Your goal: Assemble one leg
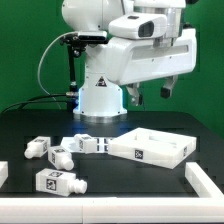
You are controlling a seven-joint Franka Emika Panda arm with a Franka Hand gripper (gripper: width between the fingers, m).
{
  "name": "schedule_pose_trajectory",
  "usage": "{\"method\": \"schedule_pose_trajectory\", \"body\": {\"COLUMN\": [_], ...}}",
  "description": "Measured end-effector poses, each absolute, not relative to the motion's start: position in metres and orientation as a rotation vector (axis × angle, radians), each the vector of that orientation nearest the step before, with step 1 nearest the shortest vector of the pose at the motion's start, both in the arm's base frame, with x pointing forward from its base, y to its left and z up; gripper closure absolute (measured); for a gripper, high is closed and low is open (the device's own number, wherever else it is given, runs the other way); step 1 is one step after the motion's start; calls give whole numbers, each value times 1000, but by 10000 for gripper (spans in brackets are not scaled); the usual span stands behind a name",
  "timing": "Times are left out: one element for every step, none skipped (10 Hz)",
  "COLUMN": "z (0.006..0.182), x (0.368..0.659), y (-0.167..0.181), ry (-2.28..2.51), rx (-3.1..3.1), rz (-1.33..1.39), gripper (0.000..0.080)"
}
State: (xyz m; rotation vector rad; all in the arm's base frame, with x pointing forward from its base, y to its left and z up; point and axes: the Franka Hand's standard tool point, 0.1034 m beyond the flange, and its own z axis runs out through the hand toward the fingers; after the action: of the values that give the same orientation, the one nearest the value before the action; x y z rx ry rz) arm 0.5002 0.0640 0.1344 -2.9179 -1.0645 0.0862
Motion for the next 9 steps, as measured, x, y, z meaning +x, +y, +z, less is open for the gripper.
{"method": "schedule_pose_trajectory", "body": {"z": [116,102,88,87,87,86,84,67,39], "x": [482,472,469,469,469,468,467,462,448], "y": [63,67,72,71,71,71,70,70,70], "ry": [-1247,-1291,-1359,-1351,-1351,-1350,-1349,-1350,-1335], "rx": [-2850,-2834,-2802,-2802,-2802,-2802,-2800,-2800,-2787], "rz": [39,10,-23,-14,-14,-12,-7,-47,-16], "gripper": [150,150,150,150,150,150,150,150,150]}}
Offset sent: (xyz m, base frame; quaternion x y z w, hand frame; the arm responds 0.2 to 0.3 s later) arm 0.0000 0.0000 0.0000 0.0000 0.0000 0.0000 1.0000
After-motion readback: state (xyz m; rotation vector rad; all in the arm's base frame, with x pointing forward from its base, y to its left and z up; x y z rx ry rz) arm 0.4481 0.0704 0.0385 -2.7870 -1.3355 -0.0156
